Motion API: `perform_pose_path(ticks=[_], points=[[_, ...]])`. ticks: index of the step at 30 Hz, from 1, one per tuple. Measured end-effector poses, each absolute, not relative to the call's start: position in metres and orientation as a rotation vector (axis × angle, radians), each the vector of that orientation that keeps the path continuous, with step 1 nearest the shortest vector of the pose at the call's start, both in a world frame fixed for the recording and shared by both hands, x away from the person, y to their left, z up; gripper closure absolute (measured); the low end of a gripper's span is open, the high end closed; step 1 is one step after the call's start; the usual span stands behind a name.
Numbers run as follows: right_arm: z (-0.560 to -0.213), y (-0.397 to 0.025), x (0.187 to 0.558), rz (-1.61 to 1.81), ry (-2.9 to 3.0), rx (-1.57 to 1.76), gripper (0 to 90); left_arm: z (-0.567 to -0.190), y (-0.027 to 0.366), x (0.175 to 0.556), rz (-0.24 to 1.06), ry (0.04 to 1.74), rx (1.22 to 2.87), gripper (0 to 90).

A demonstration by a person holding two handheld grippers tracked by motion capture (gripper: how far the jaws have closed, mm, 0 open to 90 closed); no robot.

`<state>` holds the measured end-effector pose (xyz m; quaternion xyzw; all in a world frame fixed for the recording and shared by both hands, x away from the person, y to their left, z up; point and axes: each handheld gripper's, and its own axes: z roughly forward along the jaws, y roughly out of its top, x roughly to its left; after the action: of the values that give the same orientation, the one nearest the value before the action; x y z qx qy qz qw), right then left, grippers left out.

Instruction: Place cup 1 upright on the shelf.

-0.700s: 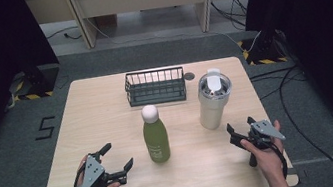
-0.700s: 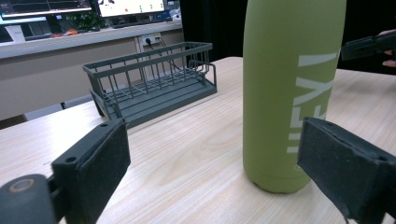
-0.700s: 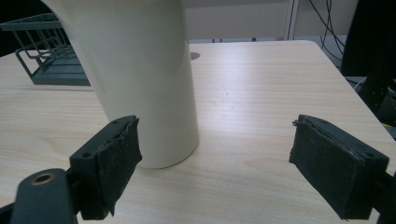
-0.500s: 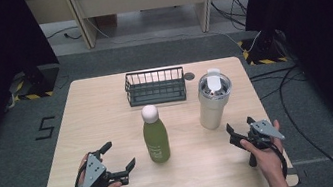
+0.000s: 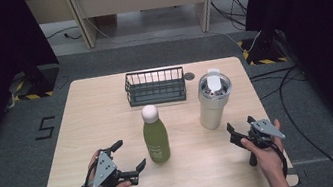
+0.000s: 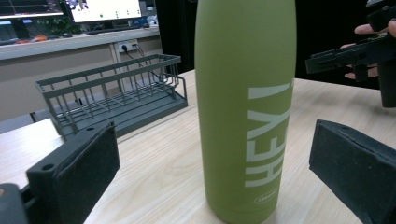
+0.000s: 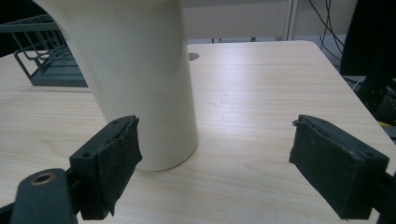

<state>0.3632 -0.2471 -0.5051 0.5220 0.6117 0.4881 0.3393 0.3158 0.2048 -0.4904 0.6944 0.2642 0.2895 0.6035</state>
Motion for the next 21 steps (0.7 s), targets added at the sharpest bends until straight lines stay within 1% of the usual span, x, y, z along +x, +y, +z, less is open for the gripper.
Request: perform_pose_path(ticks=[15,21], points=[[-0.504,-0.248,0.363,1.268,1.595,1.356,15.4,-0.489,0.172,0.332,0.617,0.564,1.632,0.8],[-0.502,-0.248,0.363,1.265,1.594,1.341,15.1,-0.489,0.172,0.335,0.622,0.571,1.625,0.9]])
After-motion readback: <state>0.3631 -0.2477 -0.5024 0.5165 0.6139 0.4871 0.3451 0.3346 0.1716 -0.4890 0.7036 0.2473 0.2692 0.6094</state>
